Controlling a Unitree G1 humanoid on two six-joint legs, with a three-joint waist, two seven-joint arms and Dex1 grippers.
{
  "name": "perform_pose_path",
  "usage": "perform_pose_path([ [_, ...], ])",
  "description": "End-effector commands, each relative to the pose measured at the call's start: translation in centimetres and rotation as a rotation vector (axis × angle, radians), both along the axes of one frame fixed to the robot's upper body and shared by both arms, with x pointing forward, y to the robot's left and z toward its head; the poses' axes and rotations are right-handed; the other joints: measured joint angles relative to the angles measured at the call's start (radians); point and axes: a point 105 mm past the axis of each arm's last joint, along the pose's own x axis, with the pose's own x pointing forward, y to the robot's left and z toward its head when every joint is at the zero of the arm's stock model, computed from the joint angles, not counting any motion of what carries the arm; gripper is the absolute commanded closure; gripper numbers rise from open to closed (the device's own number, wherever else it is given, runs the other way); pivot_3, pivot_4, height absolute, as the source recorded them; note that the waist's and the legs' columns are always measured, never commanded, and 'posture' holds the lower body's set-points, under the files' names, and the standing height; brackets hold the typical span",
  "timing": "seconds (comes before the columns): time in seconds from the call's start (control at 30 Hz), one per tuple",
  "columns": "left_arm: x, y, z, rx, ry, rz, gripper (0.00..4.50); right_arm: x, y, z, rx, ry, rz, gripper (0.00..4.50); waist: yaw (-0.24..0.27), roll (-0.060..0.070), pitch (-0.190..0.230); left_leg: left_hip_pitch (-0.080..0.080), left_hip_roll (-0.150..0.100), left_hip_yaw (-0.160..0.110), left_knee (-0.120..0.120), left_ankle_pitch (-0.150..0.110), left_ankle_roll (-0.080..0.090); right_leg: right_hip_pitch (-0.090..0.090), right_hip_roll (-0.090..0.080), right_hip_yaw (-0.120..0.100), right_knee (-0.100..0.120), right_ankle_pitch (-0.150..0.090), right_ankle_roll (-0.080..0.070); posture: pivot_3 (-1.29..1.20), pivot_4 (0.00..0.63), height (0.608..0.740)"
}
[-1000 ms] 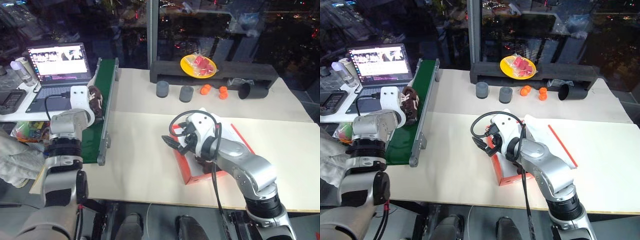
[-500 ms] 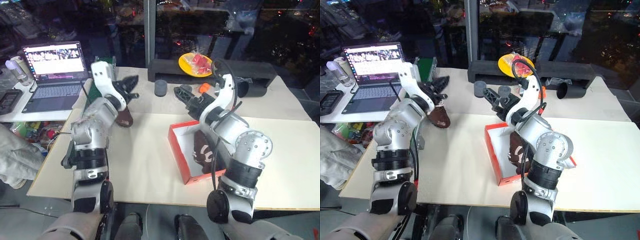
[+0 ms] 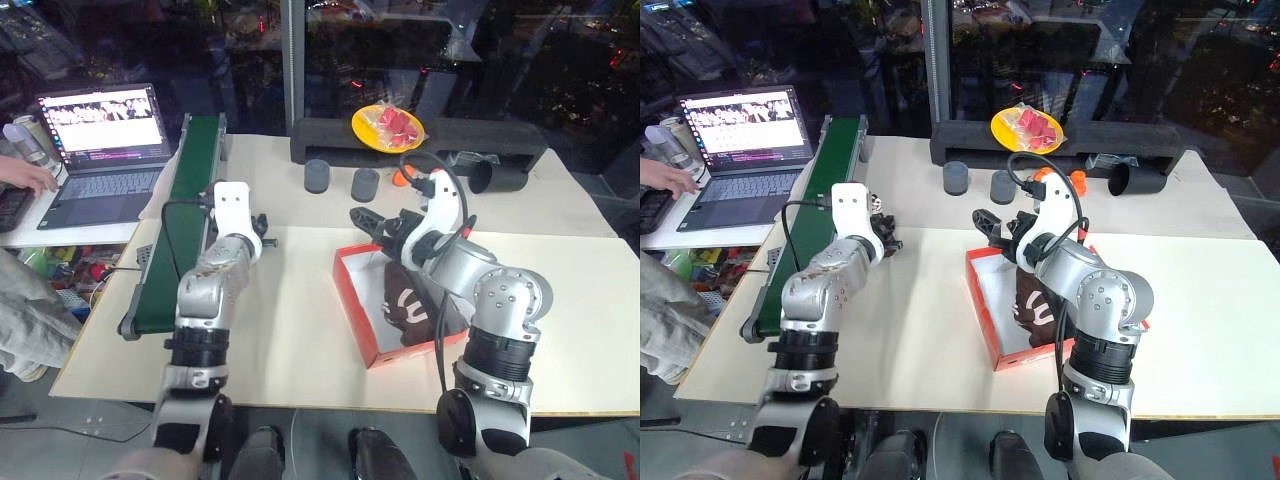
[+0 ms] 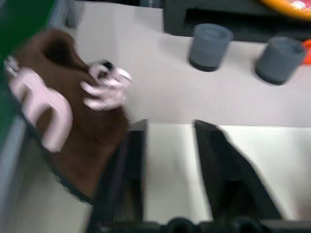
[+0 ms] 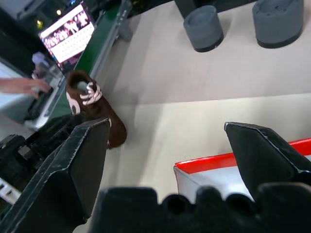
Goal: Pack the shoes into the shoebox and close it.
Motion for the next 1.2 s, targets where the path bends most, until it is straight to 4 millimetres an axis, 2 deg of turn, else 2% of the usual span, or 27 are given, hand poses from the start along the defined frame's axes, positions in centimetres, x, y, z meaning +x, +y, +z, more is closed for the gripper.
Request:
perform_pose_path([
  [0.03,-0.3,1.5,0.0,-0.040,0.024,0.107,1.21,-0.3,-0.1,1.2,-0.010,-0.056,-0.004,0.00,-0.002,0.000,0.000,0.000,0.000,0.000,0.000,0.000,0.000,0.000,0.000,0.000,0.000,0.000,0.000,0.00,0.150,0.740],
  [0.13,-0.1,2.4,-1.3,-0.177,0.075,0.177,0.07,-0.4,-0.1,0.9,-0.032,-0.049,-0.001,0.00,-0.004,0.000,0.000,0.001,0.000,0.000,0.000,0.000,0.000,0.000,0.000,0.000,0.000,0.000,0.000,0.00,0.150,0.740],
  [0.17,0.0,2.8,-2.0,-0.253,0.097,0.207,0.02,-0.4,-0.1,0.8,-0.031,-0.046,0.001,0.00,-0.004,0.000,0.000,0.001,0.000,0.000,0.000,0.000,0.000,0.001,0.000,0.000,0.000,0.000,0.000,0.00,0.150,0.740],
  [0.23,0.2,3.8,-3.0,-0.308,0.105,0.246,0.02,-0.5,-0.2,0.7,-0.033,-0.042,0.001,0.00,-0.003,0.000,0.000,0.001,0.000,0.000,0.000,0.000,0.000,0.001,0.000,0.000,0.000,0.000,0.000,0.00,0.150,0.740],
  [0.33,0.3,4.1,-3.5,-0.303,0.102,0.242,0.02,-0.6,-0.3,0.6,-0.033,-0.041,-0.002,0.00,-0.003,0.000,0.000,0.001,0.000,0.000,0.000,0.000,0.000,0.001,0.000,0.000,0.000,0.000,0.000,0.00,0.150,0.740],
  [0.43,0.6,4.0,-4.0,-0.295,0.105,0.229,0.02,-0.6,-0.5,0.7,-0.030,-0.043,-0.013,0.00,0.000,0.000,0.000,0.000,-0.001,0.000,0.000,0.000,0.000,0.001,0.000,0.000,-0.001,0.000,0.000,0.00,0.150,0.740],
  [0.63,2.7,3.5,-5.0,-0.354,0.073,0.206,0.02,-0.7,-0.8,0.6,-0.025,-0.044,-0.032,0.00,0.005,0.000,0.000,0.001,-0.001,0.000,0.000,0.000,0.000,0.001,0.000,0.000,-0.001,0.000,0.000,0.00,0.150,0.740],
  [0.9,4.6,2.3,-3.7,-0.599,-0.028,0.177,0.02,-0.8,-1.2,0.3,-0.042,-0.040,-0.050,0.00,0.013,0.000,0.000,0.000,-0.001,0.000,0.000,0.000,0.000,0.000,0.000,0.000,-0.002,0.000,0.000,0.00,0.150,0.740],
  [1.2,4.7,2.1,-4.3,-0.596,-0.014,0.203,0.02,-0.7,-1.3,0.3,-0.022,-0.043,-0.056,0.00,0.018,0.000,0.000,0.000,-0.001,0.000,0.000,0.000,0.000,0.000,0.000,0.000,-0.001,0.000,0.000,0.00,0.150,0.740],
])
